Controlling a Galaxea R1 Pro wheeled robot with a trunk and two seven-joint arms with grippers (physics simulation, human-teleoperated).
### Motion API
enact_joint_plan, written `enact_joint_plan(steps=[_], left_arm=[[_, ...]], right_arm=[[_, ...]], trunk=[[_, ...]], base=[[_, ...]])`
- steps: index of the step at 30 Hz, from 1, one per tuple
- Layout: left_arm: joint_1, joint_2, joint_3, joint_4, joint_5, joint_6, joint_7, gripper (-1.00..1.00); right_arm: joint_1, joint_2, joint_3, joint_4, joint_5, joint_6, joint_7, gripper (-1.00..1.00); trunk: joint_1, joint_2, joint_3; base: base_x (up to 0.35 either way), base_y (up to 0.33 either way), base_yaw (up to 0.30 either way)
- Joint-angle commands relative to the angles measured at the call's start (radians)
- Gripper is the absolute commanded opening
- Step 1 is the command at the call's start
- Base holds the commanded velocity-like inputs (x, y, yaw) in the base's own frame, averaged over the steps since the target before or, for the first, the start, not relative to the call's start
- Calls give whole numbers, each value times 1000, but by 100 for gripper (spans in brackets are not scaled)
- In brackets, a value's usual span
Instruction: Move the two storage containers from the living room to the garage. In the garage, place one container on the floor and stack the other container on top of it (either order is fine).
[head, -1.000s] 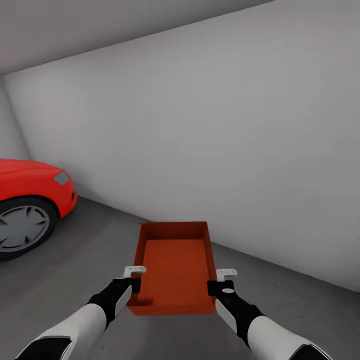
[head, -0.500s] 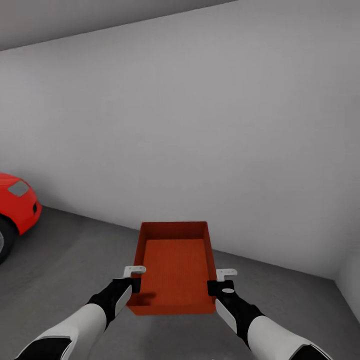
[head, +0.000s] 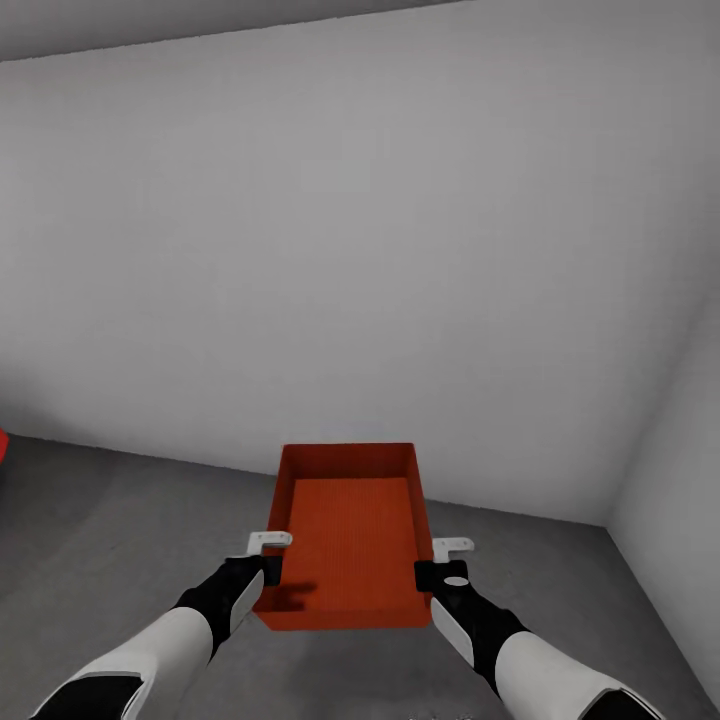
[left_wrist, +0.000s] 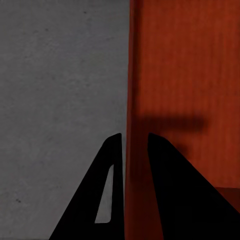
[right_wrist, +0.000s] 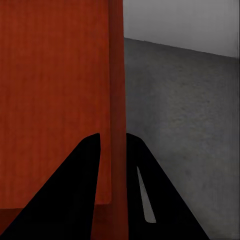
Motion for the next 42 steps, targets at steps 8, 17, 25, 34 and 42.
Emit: enact_joint_plan(steps=[8, 17, 25, 34, 42], left_arm=[[1, 14, -2, -1, -2, 7, 5, -100], [1, 14, -2, -1, -2, 7, 5, -100], [1, 14, -2, -1, -2, 7, 5, -100], [1, 14, -2, -1, -2, 7, 5, -100], [1, 14, -2, -1, -2, 7, 5, -100]], right_arm=[[-2, -1, -12, -36, 4, 6, -4, -100], [-2, -1, -12, -36, 4, 6, -4, -100], [-2, -1, -12, -36, 4, 6, -4, -100], [-2, -1, -12, -36, 4, 6, -3, -100], [-2, -1, -12, -36, 4, 6, -3, -100]], trunk=[[1, -2, -2], [1, -2, -2], [1, -2, -2], [1, -2, -2], [1, -2, -2]], base=[[0, 0, -289], [0, 0, -289], [0, 0, -152], [0, 0, -3], [0, 0, 0]])
